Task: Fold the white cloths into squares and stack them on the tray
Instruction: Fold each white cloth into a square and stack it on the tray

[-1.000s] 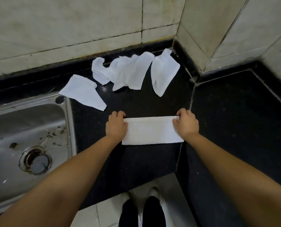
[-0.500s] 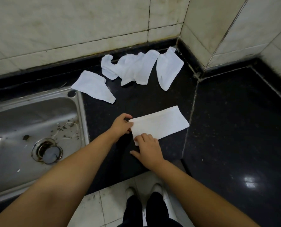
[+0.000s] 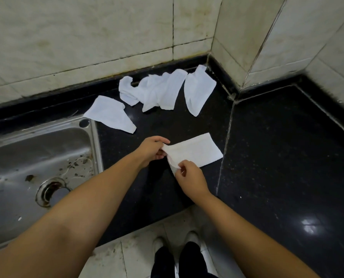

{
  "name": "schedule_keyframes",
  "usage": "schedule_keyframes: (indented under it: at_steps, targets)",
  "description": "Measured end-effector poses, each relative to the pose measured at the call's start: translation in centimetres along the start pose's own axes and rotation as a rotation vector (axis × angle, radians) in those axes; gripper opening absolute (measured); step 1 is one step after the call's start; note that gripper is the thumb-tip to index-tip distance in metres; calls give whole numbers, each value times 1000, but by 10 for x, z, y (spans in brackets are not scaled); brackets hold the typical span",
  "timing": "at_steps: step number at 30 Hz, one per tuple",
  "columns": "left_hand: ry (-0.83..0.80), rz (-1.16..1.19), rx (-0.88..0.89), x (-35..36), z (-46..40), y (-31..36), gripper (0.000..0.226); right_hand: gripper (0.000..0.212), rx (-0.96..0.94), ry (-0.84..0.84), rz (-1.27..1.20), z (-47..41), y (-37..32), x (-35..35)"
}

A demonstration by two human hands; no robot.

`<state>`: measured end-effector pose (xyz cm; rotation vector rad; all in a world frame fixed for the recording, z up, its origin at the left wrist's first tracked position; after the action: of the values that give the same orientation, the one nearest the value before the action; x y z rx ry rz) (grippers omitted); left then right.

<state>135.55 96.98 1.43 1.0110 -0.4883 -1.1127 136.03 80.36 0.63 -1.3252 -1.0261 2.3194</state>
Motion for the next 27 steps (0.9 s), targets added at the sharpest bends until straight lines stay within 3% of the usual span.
schedule_keyframes:
  at_steps: [5,10,16,22,25,27]
  targets:
    - [-55,79,-92,46,-19,38,10,4,137,57,-107,-21,21,-46]
    - [-110,-3,-188,91,-46,59,14,18,350,48,-88,-48,54,-88]
    - [-90,-168,-164,130,-74,52,11,12,454,7,-21,-66,80,-101]
    - [-91,-138,-104,132,-70,51,39,19,447,-42,126,-75,83,-105]
    - [79,-187,28,108,-63,51,19,27,356,41,145,-88,67,-117]
    - [229,-338,111,87,-56,42,8,27,274,81,158,-99,54,-118]
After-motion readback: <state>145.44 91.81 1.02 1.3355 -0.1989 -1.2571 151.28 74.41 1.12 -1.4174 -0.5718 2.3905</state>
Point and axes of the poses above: each hand's wrist, its own z-axis away from the middle knuckle, its own x-axis out of the palm, y = z × x, the point moved 3 cm from there along -z, towards the middle knuckle, and after that the axes turned 8 degrees about x, right-handed, at the moved point
